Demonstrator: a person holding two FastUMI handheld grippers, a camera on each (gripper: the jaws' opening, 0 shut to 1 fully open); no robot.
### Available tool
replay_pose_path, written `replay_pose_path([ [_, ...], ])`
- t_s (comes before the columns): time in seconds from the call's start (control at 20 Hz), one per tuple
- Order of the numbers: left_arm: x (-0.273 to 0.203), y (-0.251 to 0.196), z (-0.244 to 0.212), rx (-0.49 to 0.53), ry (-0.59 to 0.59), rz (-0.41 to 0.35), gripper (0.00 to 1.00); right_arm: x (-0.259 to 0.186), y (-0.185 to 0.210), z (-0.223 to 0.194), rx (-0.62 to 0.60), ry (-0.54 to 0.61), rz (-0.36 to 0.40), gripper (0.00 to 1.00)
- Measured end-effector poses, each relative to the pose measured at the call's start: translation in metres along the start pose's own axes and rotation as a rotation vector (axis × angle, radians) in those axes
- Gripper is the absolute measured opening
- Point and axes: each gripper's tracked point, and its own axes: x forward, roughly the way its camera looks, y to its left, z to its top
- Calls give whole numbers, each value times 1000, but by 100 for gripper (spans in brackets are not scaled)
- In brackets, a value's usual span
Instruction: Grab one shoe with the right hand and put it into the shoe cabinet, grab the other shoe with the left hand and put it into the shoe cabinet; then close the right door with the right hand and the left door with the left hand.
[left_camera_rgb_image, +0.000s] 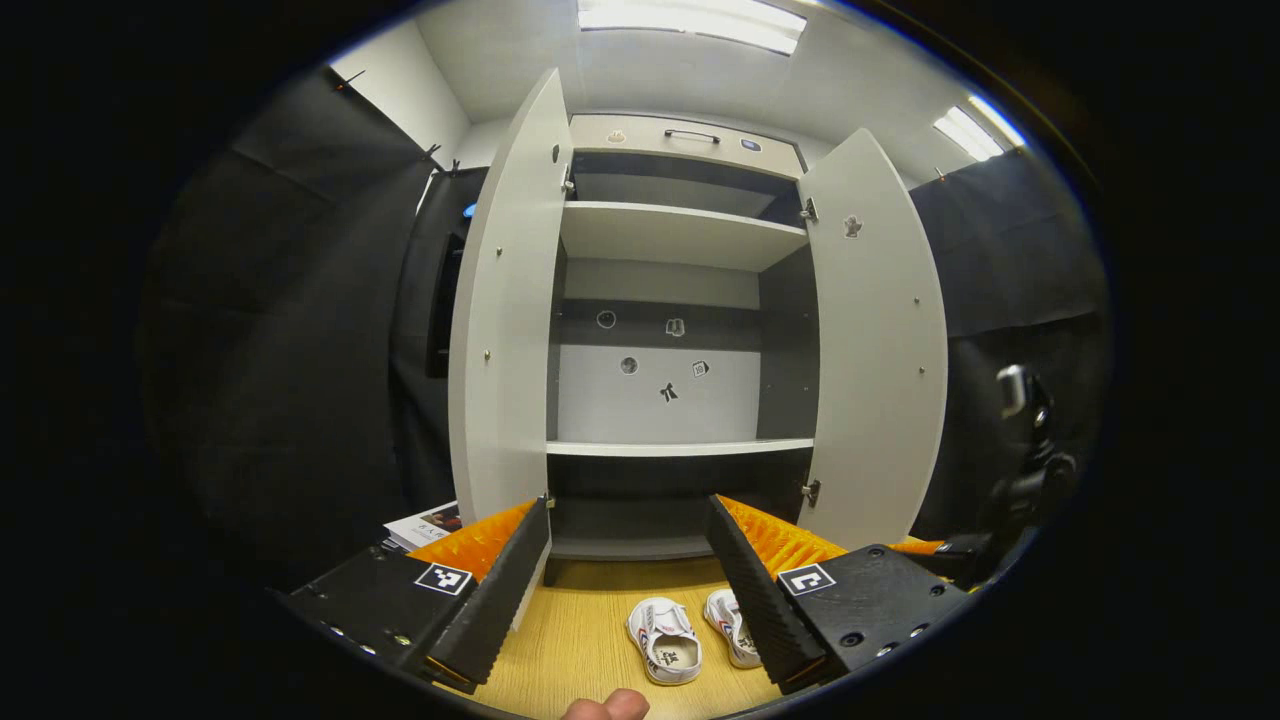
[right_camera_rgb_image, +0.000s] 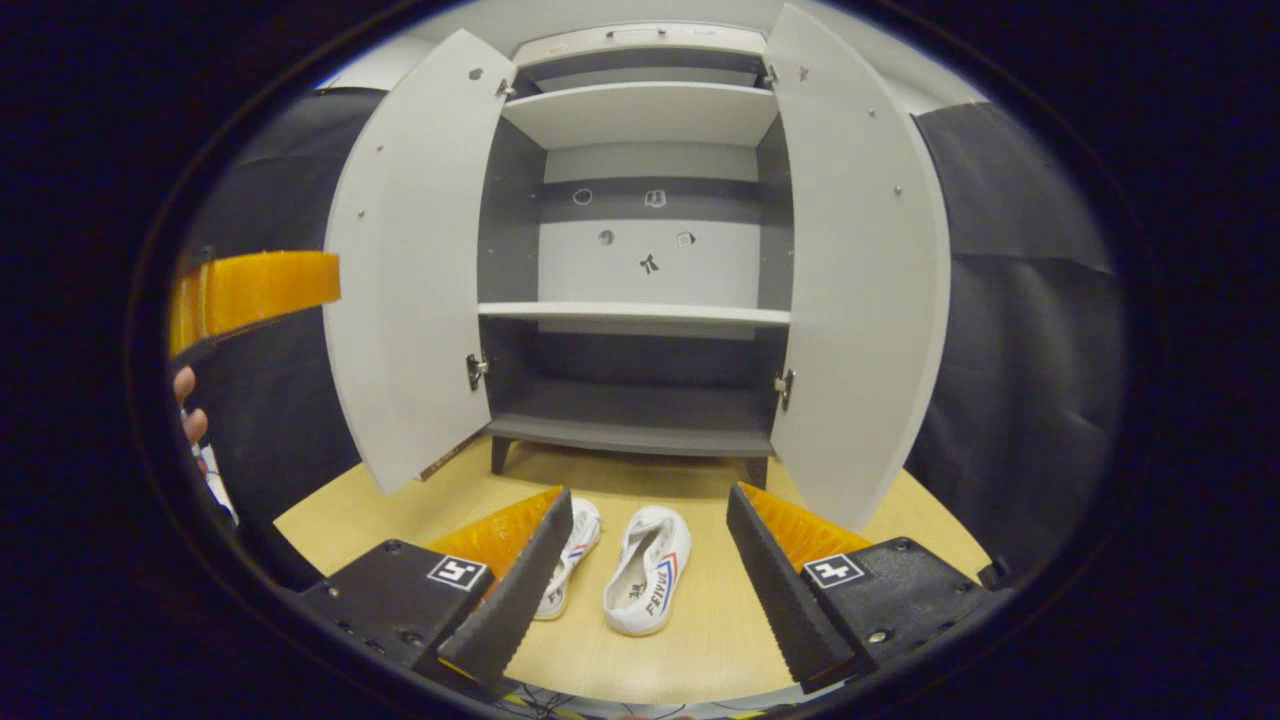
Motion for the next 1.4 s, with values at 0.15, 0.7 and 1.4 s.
replay_pose_path([
  [0.15,0,8,-3,4,8,14,95,31,12,-37,29,96,35,100],
  [0.7,5,42,-22,-8,46,69,95,103,38,-125,92,342,81,85],
  [1.4,16,67,-49,-43,110,105,95,153,39,-141,239,437,129,65],
])
